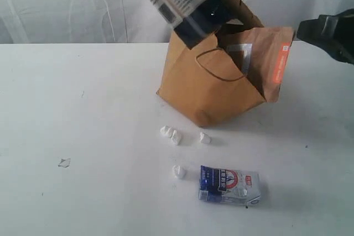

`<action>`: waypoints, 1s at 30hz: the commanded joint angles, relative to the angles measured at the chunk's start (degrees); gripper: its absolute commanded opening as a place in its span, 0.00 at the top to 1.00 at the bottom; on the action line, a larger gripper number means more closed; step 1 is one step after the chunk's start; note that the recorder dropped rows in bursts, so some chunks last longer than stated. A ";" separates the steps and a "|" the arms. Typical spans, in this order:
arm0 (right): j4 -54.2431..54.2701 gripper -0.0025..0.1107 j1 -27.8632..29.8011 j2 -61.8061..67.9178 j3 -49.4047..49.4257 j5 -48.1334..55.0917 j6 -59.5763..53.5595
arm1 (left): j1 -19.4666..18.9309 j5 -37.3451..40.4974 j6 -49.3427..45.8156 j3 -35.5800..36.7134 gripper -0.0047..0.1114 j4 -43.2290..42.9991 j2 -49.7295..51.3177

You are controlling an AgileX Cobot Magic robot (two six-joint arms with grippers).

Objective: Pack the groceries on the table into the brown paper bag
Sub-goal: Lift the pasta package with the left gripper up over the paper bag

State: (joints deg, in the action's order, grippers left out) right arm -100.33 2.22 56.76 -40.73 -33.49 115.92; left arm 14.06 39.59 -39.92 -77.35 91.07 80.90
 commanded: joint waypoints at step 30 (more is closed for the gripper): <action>0.38 0.98 -0.03 14.16 0.12 6.06 -12.35 | 17.44 3.17 -57.75 -18.75 0.96 8.87 14.52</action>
State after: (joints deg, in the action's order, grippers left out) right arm -100.23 2.22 70.30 -40.73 -26.99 105.25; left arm 29.28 43.57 -90.11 -94.99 94.54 95.96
